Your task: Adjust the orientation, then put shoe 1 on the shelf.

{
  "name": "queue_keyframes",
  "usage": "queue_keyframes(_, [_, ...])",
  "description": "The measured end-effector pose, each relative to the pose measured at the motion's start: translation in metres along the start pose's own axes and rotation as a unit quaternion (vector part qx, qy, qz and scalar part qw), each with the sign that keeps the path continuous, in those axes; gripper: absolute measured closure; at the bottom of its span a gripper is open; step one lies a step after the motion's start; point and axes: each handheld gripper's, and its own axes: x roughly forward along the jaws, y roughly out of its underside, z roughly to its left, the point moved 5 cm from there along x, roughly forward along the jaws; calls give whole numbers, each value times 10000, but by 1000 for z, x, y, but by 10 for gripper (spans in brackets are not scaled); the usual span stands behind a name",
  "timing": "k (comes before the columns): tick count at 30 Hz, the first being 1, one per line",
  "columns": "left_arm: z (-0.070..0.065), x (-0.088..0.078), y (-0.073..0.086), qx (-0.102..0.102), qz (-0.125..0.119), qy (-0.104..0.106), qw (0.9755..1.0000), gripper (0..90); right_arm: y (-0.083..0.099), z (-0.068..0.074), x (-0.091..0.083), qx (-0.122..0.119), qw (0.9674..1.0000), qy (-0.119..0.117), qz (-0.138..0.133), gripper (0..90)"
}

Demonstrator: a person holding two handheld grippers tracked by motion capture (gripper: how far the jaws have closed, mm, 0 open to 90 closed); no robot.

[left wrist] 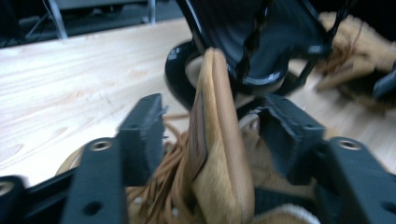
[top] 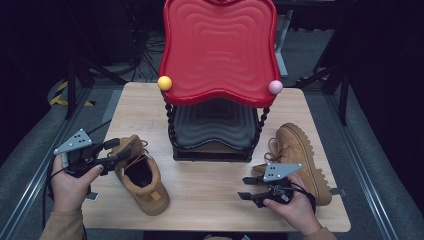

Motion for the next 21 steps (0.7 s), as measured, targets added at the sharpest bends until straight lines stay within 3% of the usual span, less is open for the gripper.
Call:
queue_keyframes(3, [1,8,6,-89,26,-109,9999,378,-1,0,-1,-30,10000,1,-32,480])
queue_keyframes(8, [0,18,18,-342,221,-109,9991,430,-3,1,0,-53,10000,-5,-32,479])
queue_keyframes(13, [2,25,24,-356,258,-156,9989,527,-2,0,1,-73,10000,-13,5,479])
queue_keyframes(16, [1,28,26,-313,245,-149,9991,601,-2,1,1,-69,10000,-20,6,478])
queue_keyframes(20, [2,26,25,64,239,-295,9993,771,-1,0,2,-55,10000,-22,24,477])
queue_keyframes(21, [2,26,25,66,227,-283,9993,790,-1,0,2,-56,10000,-25,25,477])
